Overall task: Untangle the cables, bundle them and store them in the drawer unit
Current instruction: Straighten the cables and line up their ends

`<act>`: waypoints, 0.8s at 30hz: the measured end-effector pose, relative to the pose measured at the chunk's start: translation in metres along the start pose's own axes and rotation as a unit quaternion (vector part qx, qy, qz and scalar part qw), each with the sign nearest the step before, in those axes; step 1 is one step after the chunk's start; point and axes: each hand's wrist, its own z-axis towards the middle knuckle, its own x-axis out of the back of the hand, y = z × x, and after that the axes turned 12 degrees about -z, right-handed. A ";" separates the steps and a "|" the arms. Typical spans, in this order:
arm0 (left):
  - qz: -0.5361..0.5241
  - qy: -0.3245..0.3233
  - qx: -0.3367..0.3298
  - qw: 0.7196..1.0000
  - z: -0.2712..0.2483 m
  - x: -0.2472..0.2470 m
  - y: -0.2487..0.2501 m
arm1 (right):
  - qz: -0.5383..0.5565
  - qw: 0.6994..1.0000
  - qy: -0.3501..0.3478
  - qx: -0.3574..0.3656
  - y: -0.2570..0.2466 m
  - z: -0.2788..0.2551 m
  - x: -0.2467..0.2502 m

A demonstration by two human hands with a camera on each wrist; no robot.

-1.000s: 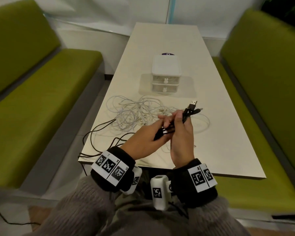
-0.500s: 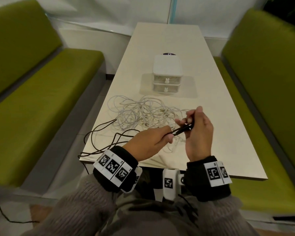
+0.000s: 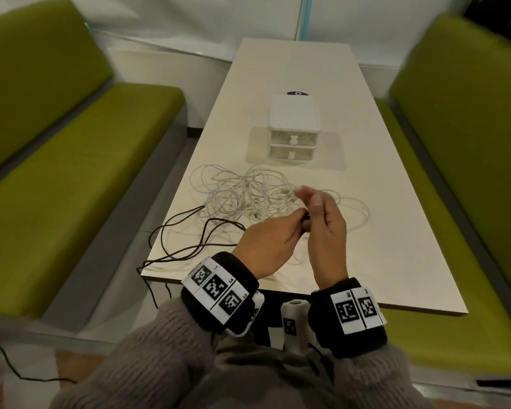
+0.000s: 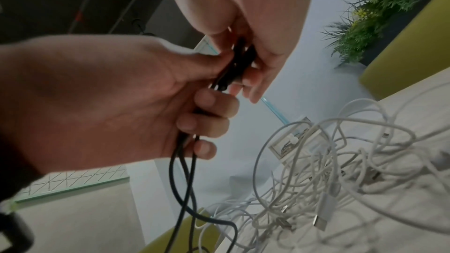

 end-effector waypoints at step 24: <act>-0.089 0.043 -0.009 0.995 0.003 -0.001 -0.016 | 0.267 0.959 -0.007 -0.099 -0.015 0.002 0.000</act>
